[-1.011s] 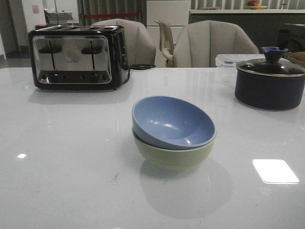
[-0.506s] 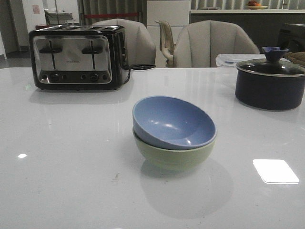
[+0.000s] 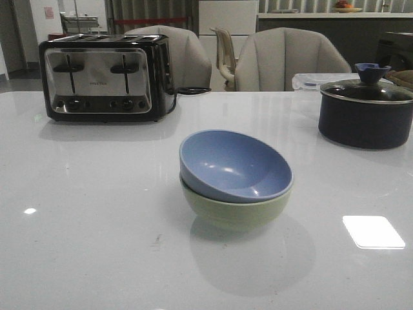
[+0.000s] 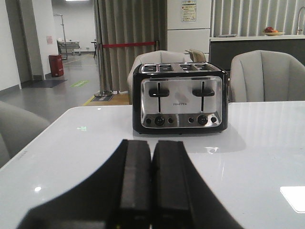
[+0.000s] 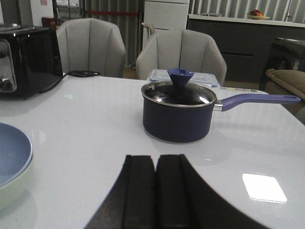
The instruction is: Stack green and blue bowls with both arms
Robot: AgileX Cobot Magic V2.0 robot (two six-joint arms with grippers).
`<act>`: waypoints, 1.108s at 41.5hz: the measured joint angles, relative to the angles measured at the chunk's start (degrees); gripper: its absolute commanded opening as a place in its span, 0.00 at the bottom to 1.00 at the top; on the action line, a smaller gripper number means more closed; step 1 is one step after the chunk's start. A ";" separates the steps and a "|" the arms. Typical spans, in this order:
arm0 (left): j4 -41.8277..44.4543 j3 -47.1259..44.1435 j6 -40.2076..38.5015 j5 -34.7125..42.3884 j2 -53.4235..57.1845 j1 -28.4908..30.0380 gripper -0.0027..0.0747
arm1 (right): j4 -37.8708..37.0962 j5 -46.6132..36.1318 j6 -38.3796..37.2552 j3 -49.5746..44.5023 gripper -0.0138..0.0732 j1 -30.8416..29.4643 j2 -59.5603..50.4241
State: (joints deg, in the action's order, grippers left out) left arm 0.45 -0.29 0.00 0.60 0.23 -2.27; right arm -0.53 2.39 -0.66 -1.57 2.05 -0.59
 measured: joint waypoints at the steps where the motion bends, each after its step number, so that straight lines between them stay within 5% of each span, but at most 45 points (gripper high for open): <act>1: 0.00 0.00 0.00 0.00 0.00 0.00 0.16 | -0.15 0.00 -0.57 0.00 0.20 0.00 0.00; 46: 0.00 0.00 0.00 0.00 0.00 0.00 0.16 | -0.82 0.00 -2.44 0.00 0.20 -1.94 0.00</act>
State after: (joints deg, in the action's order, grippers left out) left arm 0.45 -0.29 0.00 0.60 0.23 -2.27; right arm -1.35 2.39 -3.10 -1.57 0.11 -0.59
